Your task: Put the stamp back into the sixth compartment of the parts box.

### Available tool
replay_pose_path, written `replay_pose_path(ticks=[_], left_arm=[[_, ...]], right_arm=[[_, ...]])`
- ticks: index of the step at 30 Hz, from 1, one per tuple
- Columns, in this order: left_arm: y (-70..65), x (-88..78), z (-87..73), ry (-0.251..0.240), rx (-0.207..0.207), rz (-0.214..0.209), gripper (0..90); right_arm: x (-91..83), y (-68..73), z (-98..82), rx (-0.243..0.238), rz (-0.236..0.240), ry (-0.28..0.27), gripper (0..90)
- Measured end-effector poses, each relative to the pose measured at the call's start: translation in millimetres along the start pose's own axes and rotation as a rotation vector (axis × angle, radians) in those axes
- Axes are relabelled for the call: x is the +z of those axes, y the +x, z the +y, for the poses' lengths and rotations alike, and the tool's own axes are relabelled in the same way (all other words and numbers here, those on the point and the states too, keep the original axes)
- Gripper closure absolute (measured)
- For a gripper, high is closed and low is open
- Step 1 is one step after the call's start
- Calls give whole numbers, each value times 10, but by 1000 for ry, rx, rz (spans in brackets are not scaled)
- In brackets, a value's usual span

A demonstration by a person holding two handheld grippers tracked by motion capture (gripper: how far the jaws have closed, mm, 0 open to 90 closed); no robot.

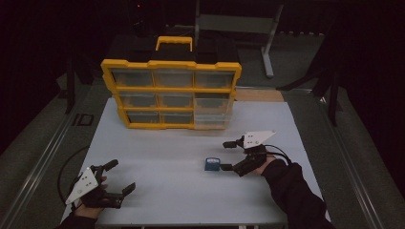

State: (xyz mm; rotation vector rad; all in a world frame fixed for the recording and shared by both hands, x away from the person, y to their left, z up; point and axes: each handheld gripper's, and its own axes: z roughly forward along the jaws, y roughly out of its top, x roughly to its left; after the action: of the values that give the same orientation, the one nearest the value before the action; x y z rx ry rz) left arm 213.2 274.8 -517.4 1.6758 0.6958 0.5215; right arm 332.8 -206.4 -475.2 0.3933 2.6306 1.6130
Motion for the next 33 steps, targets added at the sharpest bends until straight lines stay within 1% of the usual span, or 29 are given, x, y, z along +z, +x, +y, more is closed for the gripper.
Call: replay_pose_path(ticks=[2,4,6,7,10,12,15,16,19,20,24,26,28,29,31,33], left_arm=[[1,2,-2,0,-2,-1,2],[0,4,-3,0,-2,-1,3],[-1,4,-3,0,-1,-2,2],[-1,4,-3,0,-2,-2,3],[1,4,-4,0,-4,-2,2],[2,5,-4,0,-5,-3,3],[3,8,-7,4,-3,-4,3],[4,8,-7,4,-4,-4,3],[4,6,-7,4,-3,-4,3],[4,6,-7,4,-4,-4,2],[4,8,-8,6,-4,-5,2],[2,7,-8,5,-3,-5,3],[4,7,-8,5,-4,-5,3],[5,7,-9,6,-3,-4,3],[6,7,-8,5,-4,-5,3],[5,7,-9,6,-3,-5,2]], right_arm=[[37,-26,-30,17,1,13,184],[67,-47,-56,22,7,29,219],[81,-58,-68,24,7,34,219],[104,-75,-87,25,2,48,228],[138,-92,-114,14,10,71,245],[157,-99,-129,-13,14,101,250],[189,-130,-154,-3,16,126,265],[199,-139,-163,-7,20,131,283],[234,-159,-190,-6,31,141,289],[248,-165,-198,-4,35,145,304],[304,-186,-231,-4,57,173,331],[324,-194,-239,2,68,174,334],[344,-196,-244,2,78,182,357],[354,-198,-247,0,81,185,376],[364,-205,-250,0,83,195,380],[386,-213,-261,-4,87,203,406]])
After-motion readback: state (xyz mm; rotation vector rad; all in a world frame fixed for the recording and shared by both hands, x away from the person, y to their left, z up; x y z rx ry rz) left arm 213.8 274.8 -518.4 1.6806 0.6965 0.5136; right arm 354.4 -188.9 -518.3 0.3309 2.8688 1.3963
